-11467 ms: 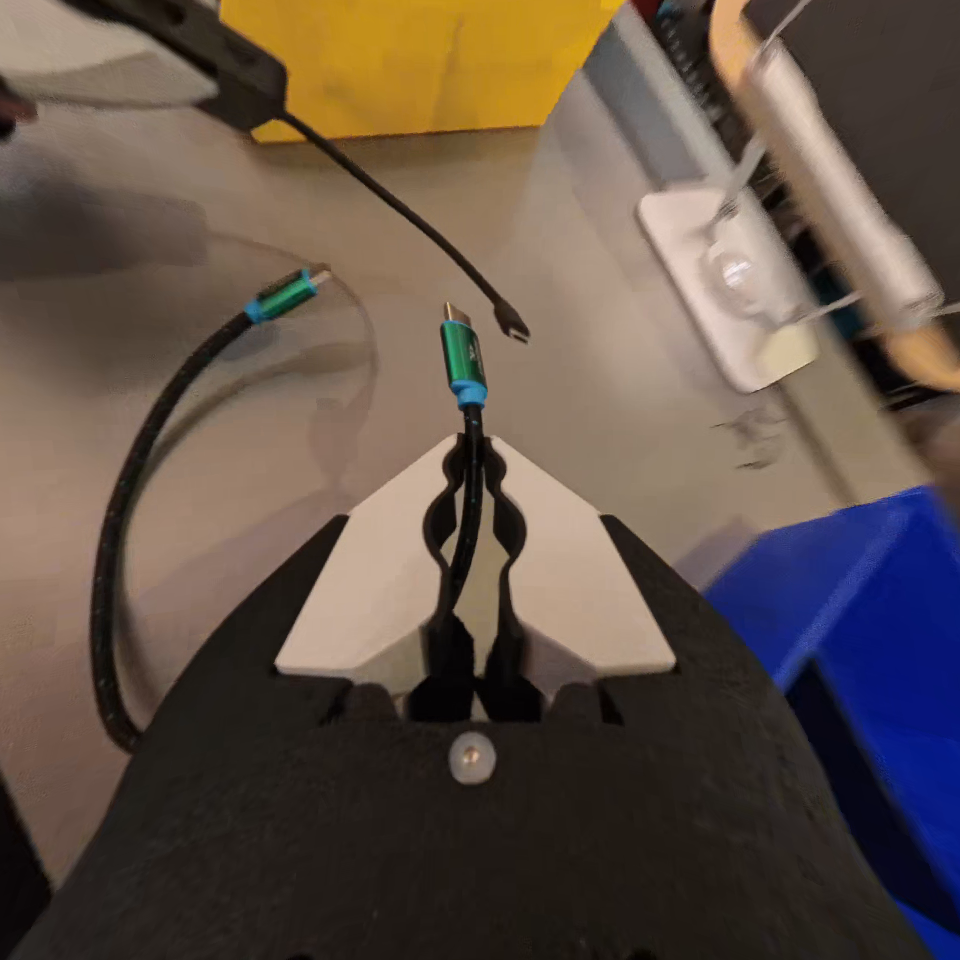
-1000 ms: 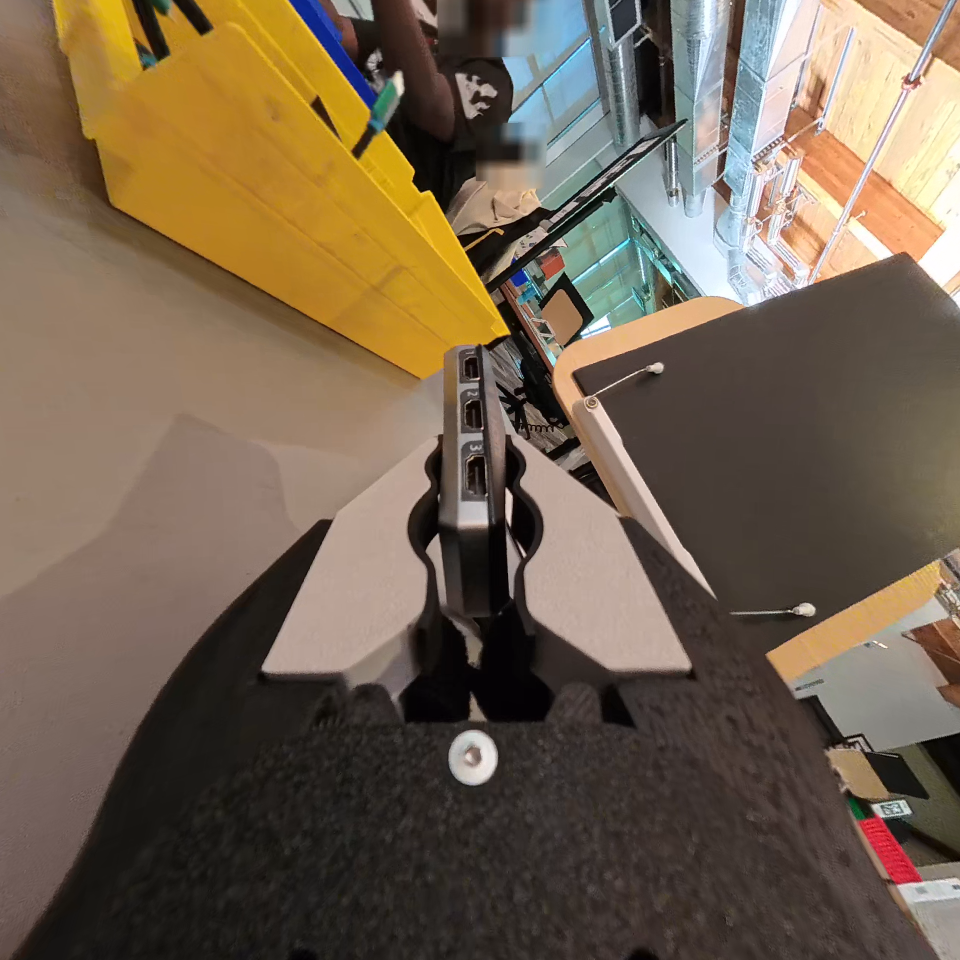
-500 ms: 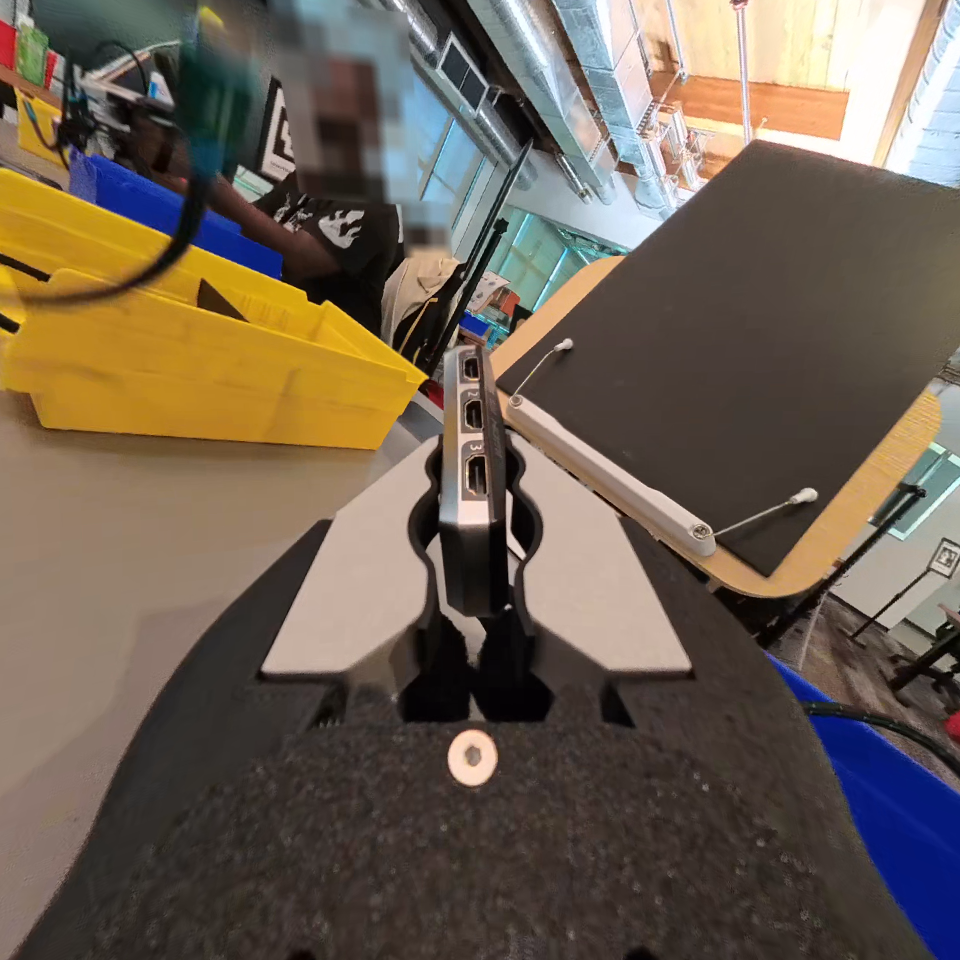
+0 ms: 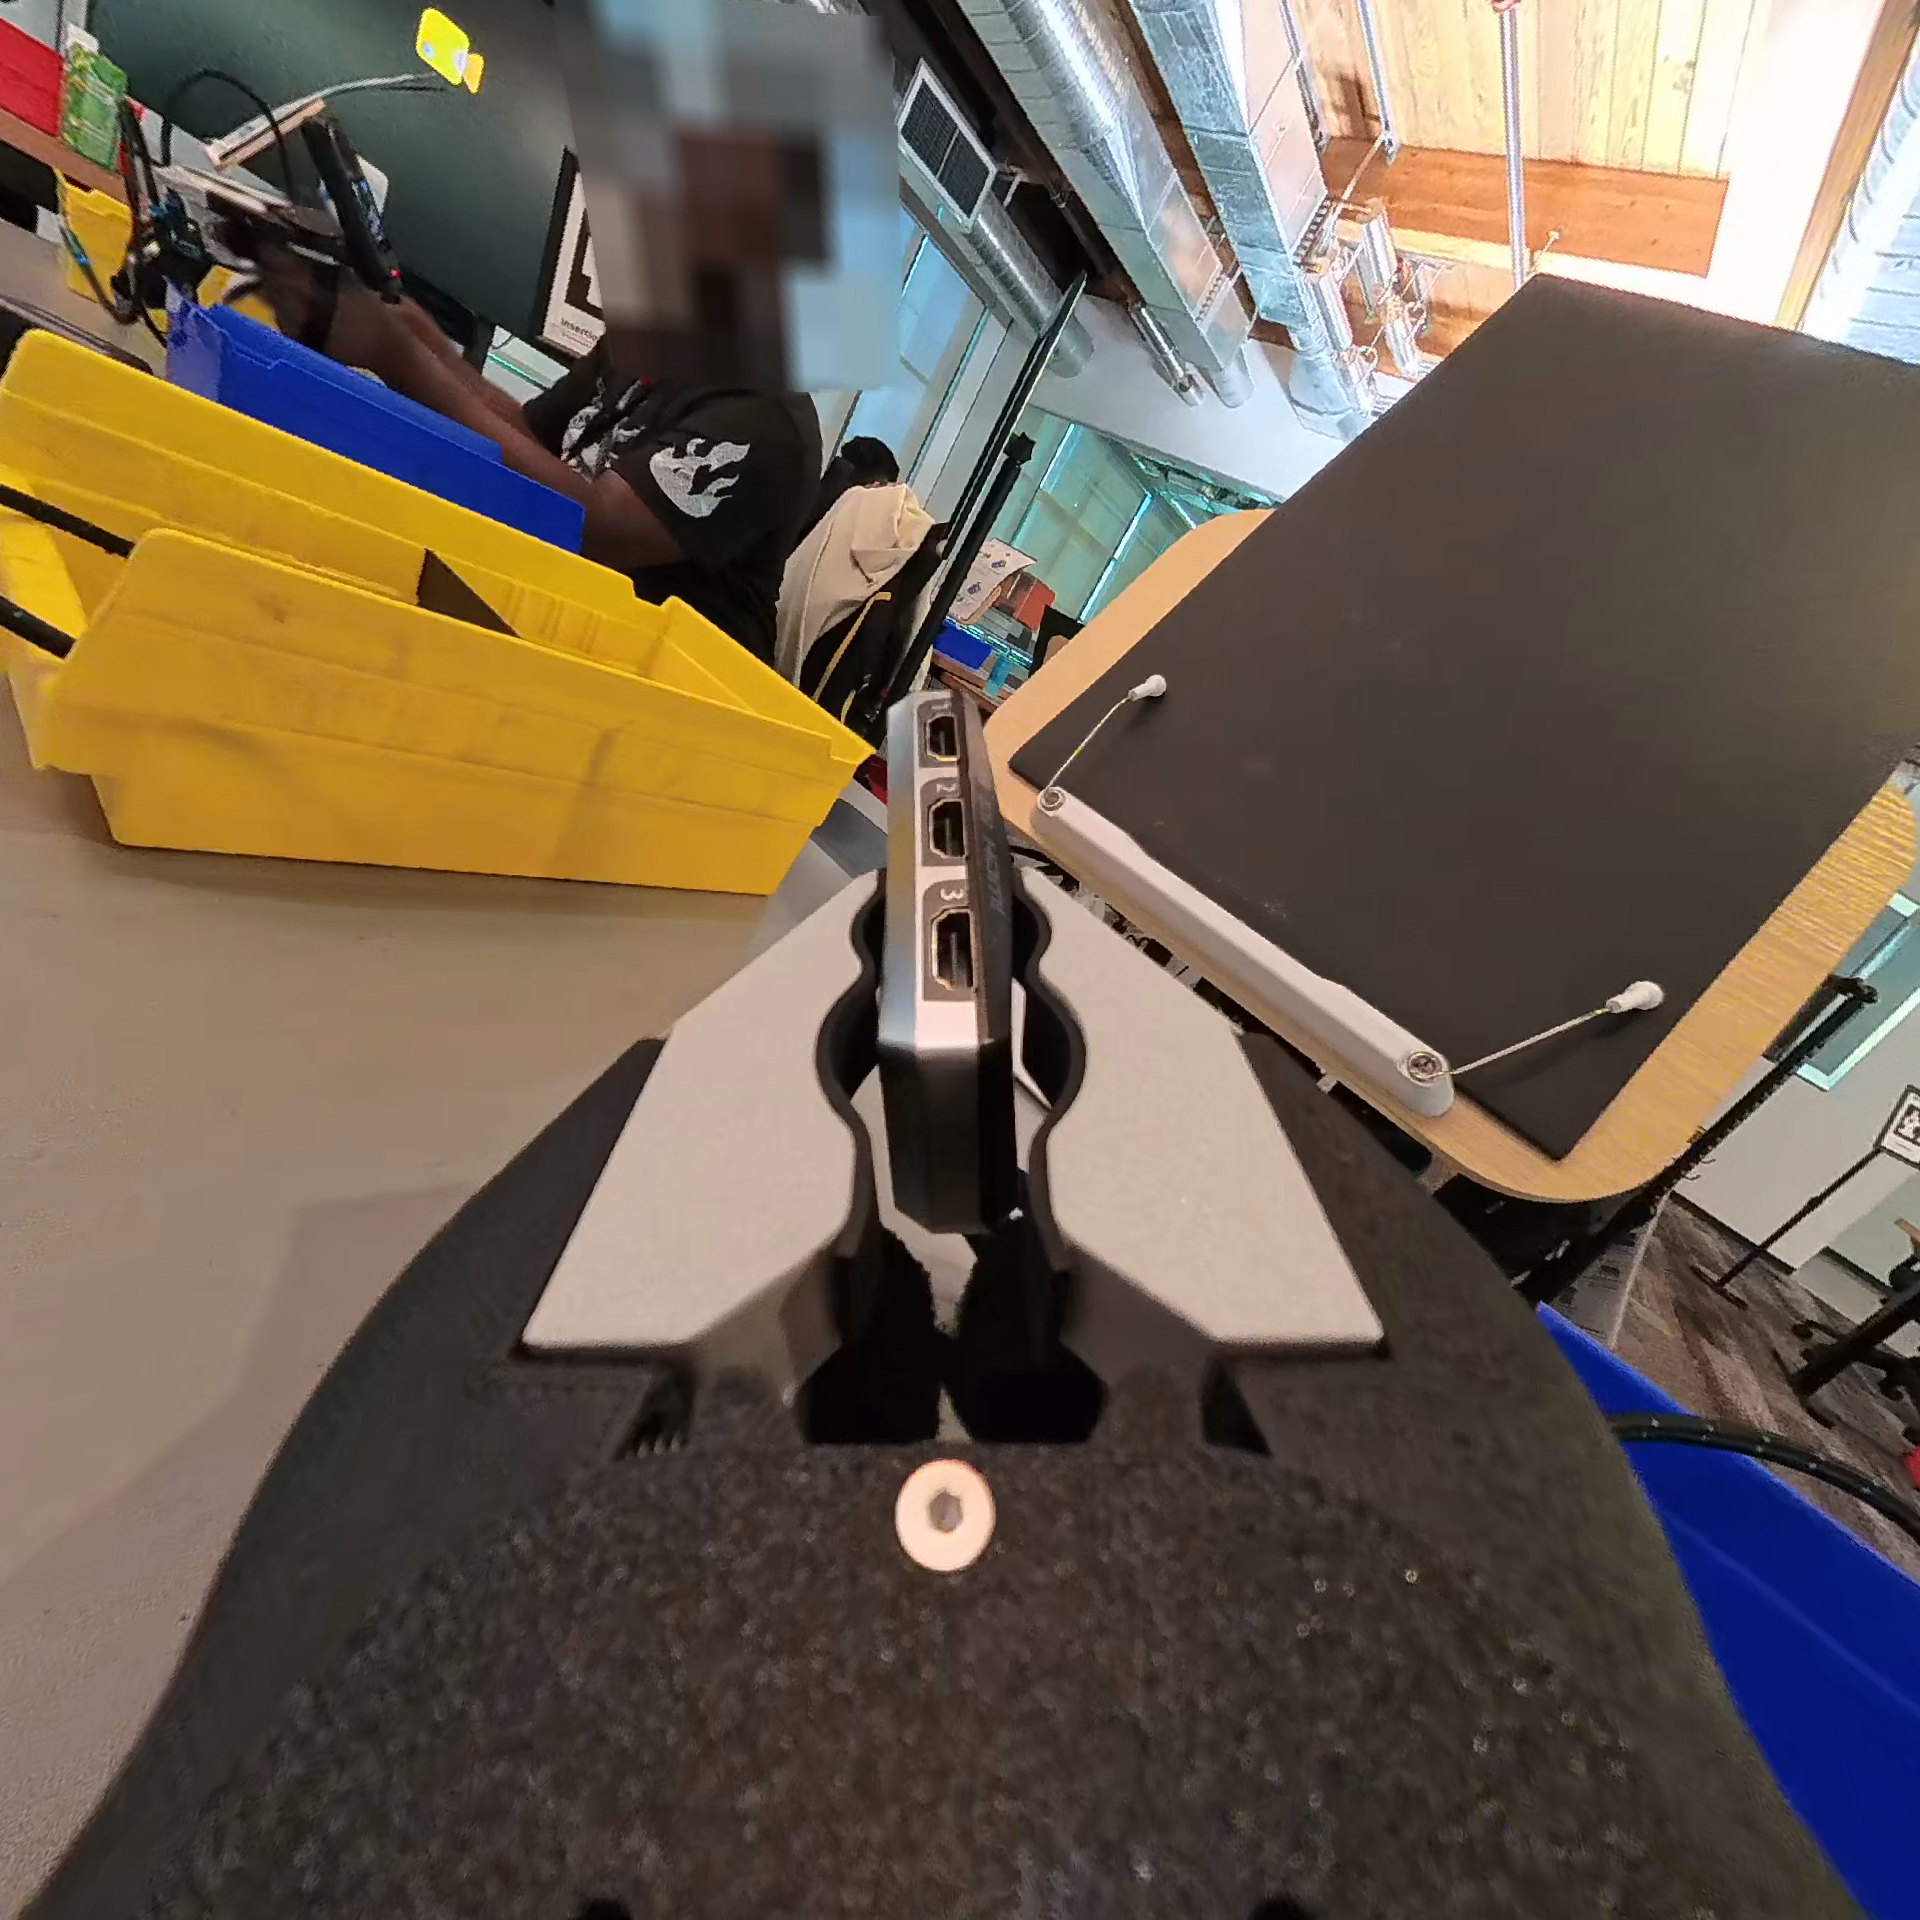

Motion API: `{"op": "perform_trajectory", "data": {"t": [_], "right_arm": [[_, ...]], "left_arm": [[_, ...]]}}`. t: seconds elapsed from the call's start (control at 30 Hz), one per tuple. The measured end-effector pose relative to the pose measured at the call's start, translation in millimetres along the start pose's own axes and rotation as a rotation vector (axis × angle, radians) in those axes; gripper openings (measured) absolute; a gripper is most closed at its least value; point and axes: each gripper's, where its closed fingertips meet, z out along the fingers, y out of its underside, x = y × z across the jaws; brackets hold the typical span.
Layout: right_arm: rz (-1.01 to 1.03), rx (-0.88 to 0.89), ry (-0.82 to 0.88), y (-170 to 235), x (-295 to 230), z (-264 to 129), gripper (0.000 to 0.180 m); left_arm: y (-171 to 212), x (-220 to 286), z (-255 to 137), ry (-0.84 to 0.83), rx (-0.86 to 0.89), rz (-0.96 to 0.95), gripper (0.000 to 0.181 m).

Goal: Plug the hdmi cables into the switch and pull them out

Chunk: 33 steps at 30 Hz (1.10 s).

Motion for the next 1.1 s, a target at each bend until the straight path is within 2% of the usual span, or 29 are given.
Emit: {"op": "perform_trajectory", "data": {"t": [0.13, 0.3, 0.4, 0.57, 0.7, 0.83, 0.97, 1.03, 1.1], "right_arm": [[-0.027, -0.012, -0.016, 1.5, -6.8, 1.3, 0.021], [-0.044, -0.019, -0.029, 3.0, -10.7, 2.2, 0.021], [-0.048, -0.025, -0.032, 4.8, -11.1, 2.8, 0.021], [-0.054, -0.033, -0.039, 7.5, -12.6, 4.3, 0.021], [-0.063, -0.039, -0.041, 8.7, -14.0, 4.7, 0.021], [-0.056, -0.04, -0.041, 9.5, -13.7, 5.1, 0.021], [-0.058, -0.048, -0.047, 10.6, -16.4, 5.5, 0.021], [-0.062, -0.051, -0.047, 10.6, -16.8, 5.5, 0.021], [-0.06, -0.051, -0.046, 10.3, -16.4, 5.3, 0.021]], "left_arm": [[23.1, -84.7, -17.8, -0.267, -0.122, -0.029, 0.007], [50.5, -166.8, -36.0, -0.666, -0.356, 0.245, 0.006], [65.3, -187.7, -43.4, -0.804, -0.482, 0.365, 0.007], [45.1, -178.3, -45.4, -0.869, -0.413, 0.498, 0.023], [44.0, -131.3, -16.8, -0.719, -0.303, 0.341, 0.033], [71.4, -77.1, 35.8, -0.596, -0.251, 0.184, 0.045], [93.6, -71.3, 71.0, -0.665, -0.239, 0.133, 0.052], [106.8, -77.1, 80.8, -0.72, -0.274, 0.077, 0.062], [117.2, -82.3, 84.9, -0.793, -0.307, 0.05, 0.064]]}}
